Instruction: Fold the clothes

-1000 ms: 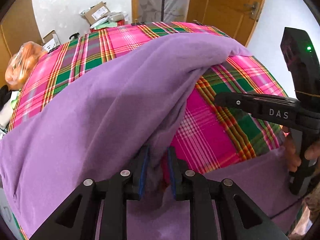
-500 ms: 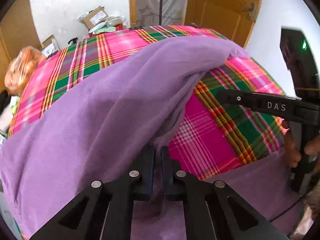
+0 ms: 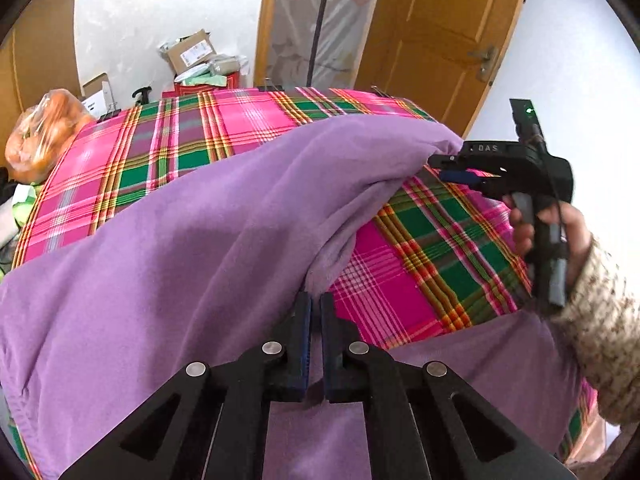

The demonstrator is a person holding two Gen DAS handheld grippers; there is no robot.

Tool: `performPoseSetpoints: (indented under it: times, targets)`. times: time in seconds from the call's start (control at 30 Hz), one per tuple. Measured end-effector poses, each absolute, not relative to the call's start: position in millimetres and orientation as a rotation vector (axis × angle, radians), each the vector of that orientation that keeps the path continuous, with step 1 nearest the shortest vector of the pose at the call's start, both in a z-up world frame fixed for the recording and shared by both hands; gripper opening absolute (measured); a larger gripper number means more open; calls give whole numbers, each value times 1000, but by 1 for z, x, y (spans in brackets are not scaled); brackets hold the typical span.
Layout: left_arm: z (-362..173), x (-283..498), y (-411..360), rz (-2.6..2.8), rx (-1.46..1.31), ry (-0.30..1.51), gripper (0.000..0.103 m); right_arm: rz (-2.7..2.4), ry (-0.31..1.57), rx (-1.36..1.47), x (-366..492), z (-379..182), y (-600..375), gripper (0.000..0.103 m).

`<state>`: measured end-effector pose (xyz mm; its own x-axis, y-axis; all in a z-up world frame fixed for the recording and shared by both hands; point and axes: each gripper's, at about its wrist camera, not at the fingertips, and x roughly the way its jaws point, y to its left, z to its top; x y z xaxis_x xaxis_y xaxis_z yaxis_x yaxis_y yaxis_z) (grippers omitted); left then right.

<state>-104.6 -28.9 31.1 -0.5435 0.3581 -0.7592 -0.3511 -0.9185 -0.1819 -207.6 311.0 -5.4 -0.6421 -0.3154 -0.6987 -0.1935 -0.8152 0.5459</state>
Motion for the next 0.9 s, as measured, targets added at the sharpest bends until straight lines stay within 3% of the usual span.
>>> performPoseSetpoints:
  times: [0.4, 0.5, 0.63, 0.77, 0.9]
  targets:
    - [22, -103, -44, 2449, -1261, -60, 1, -2743, -808, 1327, -250, -4, 317, 33]
    - [22, -105, -36, 2410, -1261, -58, 2, -2745, -804, 1324, -250, -5, 318, 29]
    - [21, -103, -24, 2400, -1263, 10, 21, -2745, -803, 1323, -246, -5, 318, 29]
    - [19, -101, -12, 2375, -1266, 69, 28, -2739, -805, 1326, -245, -5, 318, 29]
    - [8, -112, -7, 2403, -1335, 106, 28, -2736, -806, 1323, -245, -5, 318, 28]
